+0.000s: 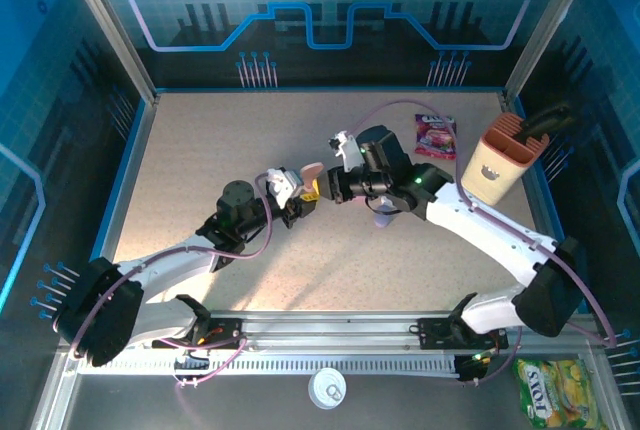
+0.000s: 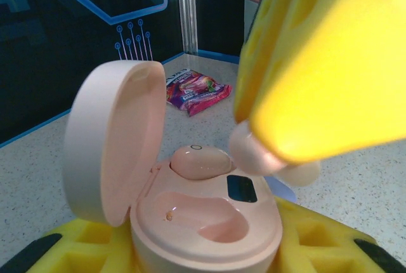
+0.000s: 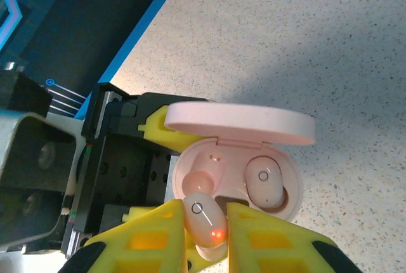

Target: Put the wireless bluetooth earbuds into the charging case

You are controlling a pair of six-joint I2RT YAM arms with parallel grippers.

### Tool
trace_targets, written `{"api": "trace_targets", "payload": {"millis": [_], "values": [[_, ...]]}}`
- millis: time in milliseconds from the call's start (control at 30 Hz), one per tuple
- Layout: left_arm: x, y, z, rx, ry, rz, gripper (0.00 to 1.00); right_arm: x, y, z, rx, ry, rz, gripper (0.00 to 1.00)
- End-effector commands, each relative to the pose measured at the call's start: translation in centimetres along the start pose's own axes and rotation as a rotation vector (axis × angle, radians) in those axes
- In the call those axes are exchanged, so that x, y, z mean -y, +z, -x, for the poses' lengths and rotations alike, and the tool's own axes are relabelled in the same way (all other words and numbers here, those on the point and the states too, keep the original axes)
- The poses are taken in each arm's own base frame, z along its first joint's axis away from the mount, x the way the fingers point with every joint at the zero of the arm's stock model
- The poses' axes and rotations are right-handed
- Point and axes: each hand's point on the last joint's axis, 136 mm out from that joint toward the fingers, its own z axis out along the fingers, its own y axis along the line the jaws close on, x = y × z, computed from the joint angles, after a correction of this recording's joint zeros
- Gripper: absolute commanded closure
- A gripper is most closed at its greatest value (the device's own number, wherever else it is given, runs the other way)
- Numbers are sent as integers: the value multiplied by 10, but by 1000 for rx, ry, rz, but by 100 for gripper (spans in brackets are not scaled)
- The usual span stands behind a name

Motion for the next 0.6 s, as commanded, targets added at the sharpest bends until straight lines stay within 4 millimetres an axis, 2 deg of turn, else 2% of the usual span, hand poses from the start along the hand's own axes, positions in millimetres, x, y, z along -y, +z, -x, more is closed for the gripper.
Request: {"api": "trace_targets", "payload": {"millis": [0,567], "values": [[1,1,23,61,44,0,80,-21,-1,16,35,-19,60,82],[5,-1,25,65,54,-25,80,-21,25,9,24,22,81,82]]}}
